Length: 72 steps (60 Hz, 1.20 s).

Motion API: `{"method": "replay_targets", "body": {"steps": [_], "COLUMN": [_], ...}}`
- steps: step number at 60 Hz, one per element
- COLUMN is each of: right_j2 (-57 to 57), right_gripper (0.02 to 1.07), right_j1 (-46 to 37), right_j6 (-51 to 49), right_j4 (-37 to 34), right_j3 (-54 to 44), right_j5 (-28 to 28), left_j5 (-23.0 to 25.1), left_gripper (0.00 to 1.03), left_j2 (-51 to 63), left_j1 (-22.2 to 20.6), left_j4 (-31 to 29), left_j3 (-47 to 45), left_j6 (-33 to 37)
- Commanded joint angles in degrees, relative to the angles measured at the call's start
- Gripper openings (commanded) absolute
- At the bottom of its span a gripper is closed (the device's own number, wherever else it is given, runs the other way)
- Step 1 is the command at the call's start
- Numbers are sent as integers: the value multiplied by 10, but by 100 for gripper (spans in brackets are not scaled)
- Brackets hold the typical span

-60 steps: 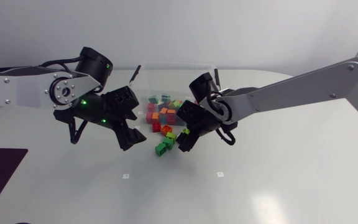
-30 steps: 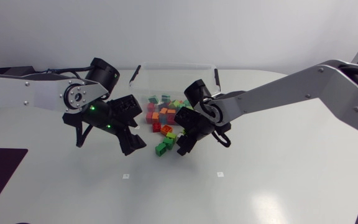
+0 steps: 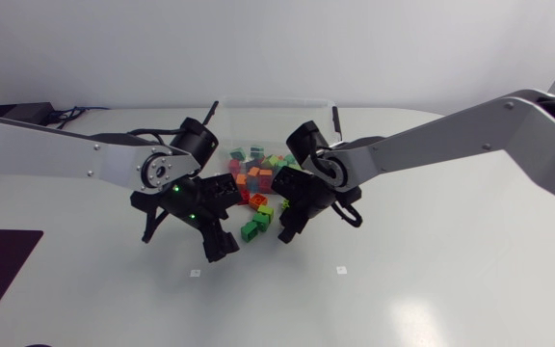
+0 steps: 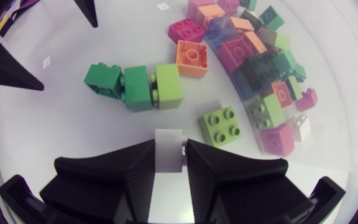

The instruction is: Place the duplo bricks in the container

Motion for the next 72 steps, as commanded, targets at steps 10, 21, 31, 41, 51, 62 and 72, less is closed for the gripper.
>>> {"method": "replay_targets", "body": {"steps": [10, 21, 31, 41, 51, 62, 72], "right_j2": [-122, -212, -269, -307, -321, -323, -296], "right_gripper": [23, 22, 22, 22, 23, 23, 23], "right_j1": [-28, -52, -71, -87, -96, -101, -110], "right_j6": [-16, -14, -5, 12, 30, 62, 87], "right_j4": [-14, -36, -60, -72, -75, -53, -29], "right_j3": [-76, -100, -95, -72, -45, -12, 25], "right_j5": [-17, -33, -48, -62, -72, -80, -80], "left_j5": [-21, -44, -49, -52, -52, -52, -49], "left_gripper": [97, 97, 97, 97, 95, 65, 35], "left_j2": [41, 58, 88, 104, 108, 119, 119], "left_j1": [-8, -11, -14, -19, -30, -33, -33], "left_j4": [30, 61, 62, 66, 74, 80, 80], "left_j3": [27, 41, 58, 66, 66, 66, 62], "left_j6": [-46, -92, -116, -132, -137, -143, -144]}}
